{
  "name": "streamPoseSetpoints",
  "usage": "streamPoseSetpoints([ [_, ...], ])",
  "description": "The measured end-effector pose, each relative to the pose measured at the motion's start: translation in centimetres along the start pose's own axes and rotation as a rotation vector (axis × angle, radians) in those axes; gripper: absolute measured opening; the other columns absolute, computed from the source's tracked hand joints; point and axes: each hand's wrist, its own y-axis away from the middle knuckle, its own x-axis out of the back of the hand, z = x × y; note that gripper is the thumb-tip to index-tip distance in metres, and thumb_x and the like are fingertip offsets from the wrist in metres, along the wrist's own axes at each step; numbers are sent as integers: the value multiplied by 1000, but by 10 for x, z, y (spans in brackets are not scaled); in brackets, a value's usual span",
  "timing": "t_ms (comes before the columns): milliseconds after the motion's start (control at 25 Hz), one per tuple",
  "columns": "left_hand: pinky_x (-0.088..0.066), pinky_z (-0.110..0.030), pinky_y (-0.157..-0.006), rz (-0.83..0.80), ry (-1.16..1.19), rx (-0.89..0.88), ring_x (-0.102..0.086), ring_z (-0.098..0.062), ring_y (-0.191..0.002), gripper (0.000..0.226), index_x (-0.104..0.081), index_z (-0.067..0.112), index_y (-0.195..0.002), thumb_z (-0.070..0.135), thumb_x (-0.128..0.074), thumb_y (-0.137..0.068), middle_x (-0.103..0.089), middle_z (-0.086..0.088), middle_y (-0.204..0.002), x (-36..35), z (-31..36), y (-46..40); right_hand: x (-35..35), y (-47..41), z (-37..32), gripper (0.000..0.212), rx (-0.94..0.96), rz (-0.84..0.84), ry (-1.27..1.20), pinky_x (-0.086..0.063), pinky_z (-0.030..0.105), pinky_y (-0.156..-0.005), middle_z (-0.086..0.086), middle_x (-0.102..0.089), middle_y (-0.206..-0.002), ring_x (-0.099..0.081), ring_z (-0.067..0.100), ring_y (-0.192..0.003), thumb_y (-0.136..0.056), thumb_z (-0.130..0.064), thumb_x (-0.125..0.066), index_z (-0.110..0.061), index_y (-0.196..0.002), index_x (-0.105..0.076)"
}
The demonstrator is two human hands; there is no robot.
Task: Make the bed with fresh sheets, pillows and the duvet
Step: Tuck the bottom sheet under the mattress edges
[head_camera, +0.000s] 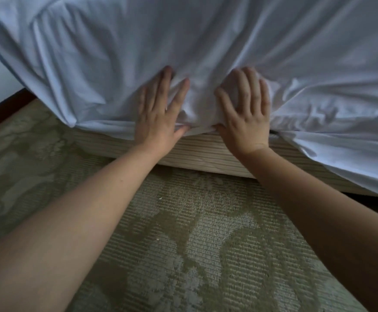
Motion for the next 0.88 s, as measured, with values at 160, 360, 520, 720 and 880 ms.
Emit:
streamPoseSetpoints([
  [160, -14, -59, -113, -4, -56, -44, -14, -30, -144, 114, -12, 18, -150, 53, -78, -63, -19, -16, -156, -1, -2, -16, 0, -21, 6, 65, 137, -86, 48, -9, 38, -118, 15, -43, -145, -32, 29, -137, -83, -32, -70, -8, -140, -47],
  [360, -19, -66, -108, 31, -75, -82, -15, -31, -143, 118, -12, 13, -150, 51, -78, -60, -20, -17, -156, -19, -5, -22, -13, -14, 1, 82, 121, -190, 263, 2, 42, -119, 10, -24, -151, -21, 29, -141, -82, -30, -73, -5, -146, -28],
  [520, -21, -66, -108, -9, -45, -99, -19, -30, -144, 112, -16, 14, -150, 45, -78, -62, -20, -12, -157, -11, -7, -21, 5, -28, -17, 76, 132, -292, 210, 5, 39, -118, 16, -33, -150, -21, 33, -141, -79, -20, -68, 0, -144, -33],
  [720, -26, -58, -110, 103, 45, -307, -23, -26, -139, 97, -33, 7, -144, 45, -77, -67, -33, -7, -153, 3, -45, -22, 22, -50, -48, 103, 276, -552, 210, -3, 37, -117, 14, -29, -153, -28, 26, -142, -64, -46, -76, 2, -144, -32],
  [880, -3, -55, -116, 0, -16, -188, -4, -25, -145, 114, 0, 4, -149, 63, -62, -74, 3, -8, -159, 9, -74, -13, 25, -66, -63, 108, 311, -578, 234, -8, 37, -116, 11, -29, -154, -22, 24, -142, -63, -47, -77, 2, -144, -25],
])
